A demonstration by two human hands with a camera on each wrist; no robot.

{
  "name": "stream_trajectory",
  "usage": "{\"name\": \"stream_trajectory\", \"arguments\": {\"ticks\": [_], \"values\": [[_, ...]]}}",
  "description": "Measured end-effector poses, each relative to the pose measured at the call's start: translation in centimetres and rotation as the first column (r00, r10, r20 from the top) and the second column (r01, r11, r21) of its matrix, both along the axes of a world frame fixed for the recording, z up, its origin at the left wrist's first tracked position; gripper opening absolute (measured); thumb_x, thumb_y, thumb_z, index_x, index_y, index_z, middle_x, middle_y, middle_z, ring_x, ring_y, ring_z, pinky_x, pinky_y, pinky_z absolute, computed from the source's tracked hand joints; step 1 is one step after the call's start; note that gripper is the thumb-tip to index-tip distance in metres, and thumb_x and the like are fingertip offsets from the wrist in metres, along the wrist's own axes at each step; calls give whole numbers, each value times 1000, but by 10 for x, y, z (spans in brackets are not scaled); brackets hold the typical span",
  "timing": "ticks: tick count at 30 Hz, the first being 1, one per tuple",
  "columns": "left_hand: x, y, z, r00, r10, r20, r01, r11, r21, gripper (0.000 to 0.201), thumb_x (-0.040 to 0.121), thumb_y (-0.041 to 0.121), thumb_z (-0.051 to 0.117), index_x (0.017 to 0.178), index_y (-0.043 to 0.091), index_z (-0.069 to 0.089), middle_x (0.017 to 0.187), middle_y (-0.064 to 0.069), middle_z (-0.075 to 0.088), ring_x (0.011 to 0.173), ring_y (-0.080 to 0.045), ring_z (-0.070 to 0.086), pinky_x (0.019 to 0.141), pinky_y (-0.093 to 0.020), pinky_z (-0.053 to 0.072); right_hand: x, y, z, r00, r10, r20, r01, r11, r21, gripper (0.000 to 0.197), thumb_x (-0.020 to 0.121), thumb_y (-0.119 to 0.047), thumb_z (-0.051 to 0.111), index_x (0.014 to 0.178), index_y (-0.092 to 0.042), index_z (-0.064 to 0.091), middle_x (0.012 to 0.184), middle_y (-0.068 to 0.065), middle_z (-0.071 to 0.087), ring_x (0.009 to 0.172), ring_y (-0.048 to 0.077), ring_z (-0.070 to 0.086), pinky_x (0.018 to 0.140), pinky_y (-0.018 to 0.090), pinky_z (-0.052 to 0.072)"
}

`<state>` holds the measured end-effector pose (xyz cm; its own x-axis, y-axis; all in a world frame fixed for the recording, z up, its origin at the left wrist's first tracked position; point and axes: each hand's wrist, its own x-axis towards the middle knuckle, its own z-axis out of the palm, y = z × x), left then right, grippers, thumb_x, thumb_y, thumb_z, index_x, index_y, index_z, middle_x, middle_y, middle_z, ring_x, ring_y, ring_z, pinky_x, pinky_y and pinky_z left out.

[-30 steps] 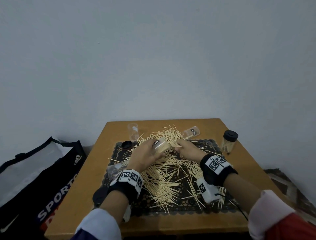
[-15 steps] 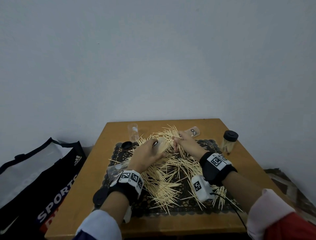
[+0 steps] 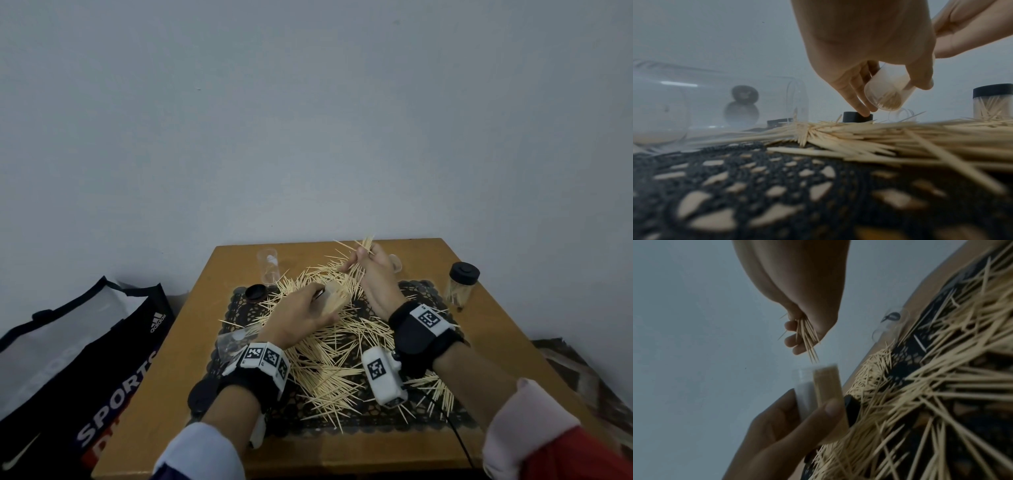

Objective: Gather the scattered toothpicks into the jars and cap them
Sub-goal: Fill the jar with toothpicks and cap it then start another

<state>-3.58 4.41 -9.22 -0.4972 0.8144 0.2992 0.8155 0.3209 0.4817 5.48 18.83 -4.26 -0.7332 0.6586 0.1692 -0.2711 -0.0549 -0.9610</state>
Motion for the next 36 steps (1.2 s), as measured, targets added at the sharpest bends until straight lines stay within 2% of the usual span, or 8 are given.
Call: {"name": "stream_trajectory", "arguments": {"ticks": [2,7,15,19,21,25,29,36], "values": [[0,1,-1,1000,-7,11,7,1000,18,75,78,65,65,130,12,51,114,-1,65,93,-16,61,81,-33,53,-3,-5,-1,1000,-2,2,2,1000,-15,19,103,-16,40,90,-13,53,62,-2,65,112,35,58,110,56,31],[3,1,1,998,-19,53,15,998,65,62,84,58,65,124,13,53,102,2,63,82,-14,60,71,-25,49,-3,-20,-6,999,-30,27,30,999,33,23,103,-18,42,84,-12,53,81,7,65,91,14,58,90,33,38],[-1,2,-2,999,2,43,-6,995,101,62,84,64,60,119,14,54,100,1,64,80,-15,60,69,-31,52,-1,-28,-21,995,70,65,-67,997,-37,18,103,-24,44,105,-11,55,107,-2,71,97,6,65,78,22,50],[-2,2,-4,999,21,30,-25,992,121,72,75,79,49,111,17,55,93,4,63,75,-14,59,64,-29,48,-3,-26,-33,988,108,107,-99,991,-92,52,96,-38,53,139,-10,42,138,6,55,124,18,54,102,39,46],[-1,2,-3,1000,21,16,-23,993,118,71,77,78,51,112,16,56,93,3,63,75,-15,59,63,-27,46,-2,-27,-33,986,133,101,-120,986,-119,40,99,-28,51,135,-14,43,134,3,59,121,18,57,96,33,49],[-1,2,-2,1000,15,12,-16,994,108,60,83,64,59,115,14,56,95,2,64,77,-16,60,63,-23,44,3,-26,-27,994,86,69,-81,994,-79,25,95,-13,51,115,1,56,117,2,69,112,22,60,101,45,44],[0,2,-1,1000,6,20,-9,993,116,61,82,64,59,116,14,55,97,2,64,77,-15,60,64,-24,44,5,-24,-27,996,76,56,-70,994,-87,21,99,-20,46,102,-9,63,110,3,71,112,19,60,104,49,41],[0,2,-1,1000,0,6,-1,994,106,59,83,62,60,116,13,55,97,1,63,76,-16,58,62,-23,41,0,-22,-35,981,147,127,-136,986,-91,25,101,-21,46,114,-19,68,119,-1,66,119,23,57,107,48,42]]}}
